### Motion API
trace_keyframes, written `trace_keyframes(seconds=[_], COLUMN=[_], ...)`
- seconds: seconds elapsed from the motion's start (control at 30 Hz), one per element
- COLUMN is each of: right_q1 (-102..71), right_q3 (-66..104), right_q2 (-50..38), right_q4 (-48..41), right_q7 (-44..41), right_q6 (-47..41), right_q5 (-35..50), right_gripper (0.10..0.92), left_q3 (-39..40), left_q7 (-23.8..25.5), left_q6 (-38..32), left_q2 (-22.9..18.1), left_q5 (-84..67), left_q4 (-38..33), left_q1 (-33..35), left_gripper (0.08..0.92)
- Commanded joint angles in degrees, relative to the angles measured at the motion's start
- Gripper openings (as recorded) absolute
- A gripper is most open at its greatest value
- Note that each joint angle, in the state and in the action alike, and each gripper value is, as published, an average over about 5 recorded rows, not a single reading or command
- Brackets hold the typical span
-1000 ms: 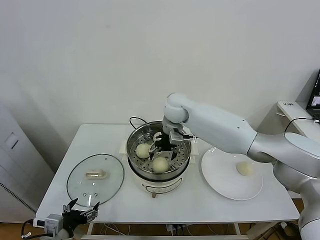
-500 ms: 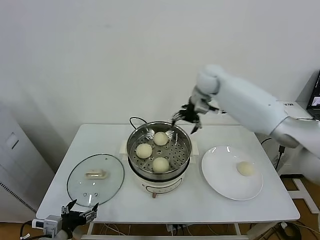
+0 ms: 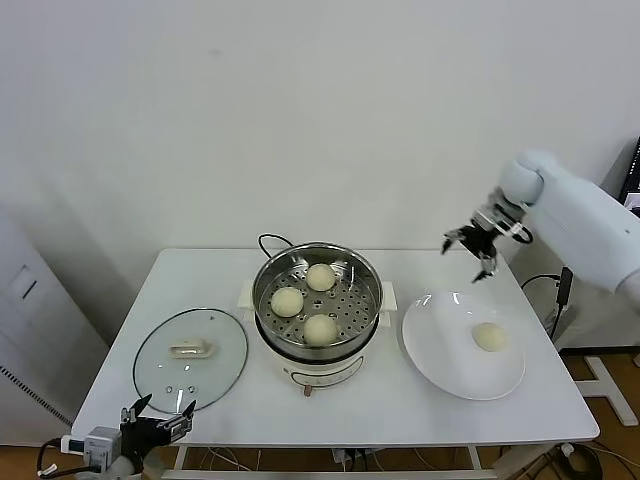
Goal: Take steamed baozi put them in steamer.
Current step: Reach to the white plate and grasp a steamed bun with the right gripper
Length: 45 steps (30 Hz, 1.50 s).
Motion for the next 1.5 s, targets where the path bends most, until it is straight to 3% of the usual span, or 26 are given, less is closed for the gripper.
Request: trace_keyframes(seconds=[0.03, 0.97, 1.5], right_q1=[-10.29, -20.34, -19.65], right_q3=[8.51, 21.75, 21.66], right_q2=[-3.39, 1.25, 2.67], right_q4=[-6.81, -13.82, -14.24], right_q7=[1.54, 8.14, 7.12], right_q6=[-5.76, -2.58, -2.70], right_q5=[-7.26, -16.31, -15.08], right_gripper=[0.823, 0.822, 0.489], left_q3=[0.01, 1.90, 2.28], left_q7=[-0.02, -0.04, -0.20], left_q6=[0.10, 0.40, 0.76], left_q2=[-0.05, 0.85, 0.94], left_q5=[-0.02, -0.09, -0.10], left_q4=[-0.09, 0.37, -0.03], left_q1=[-0.07, -2.03, -2.33], left_gripper=[0.823, 0.823, 0.823])
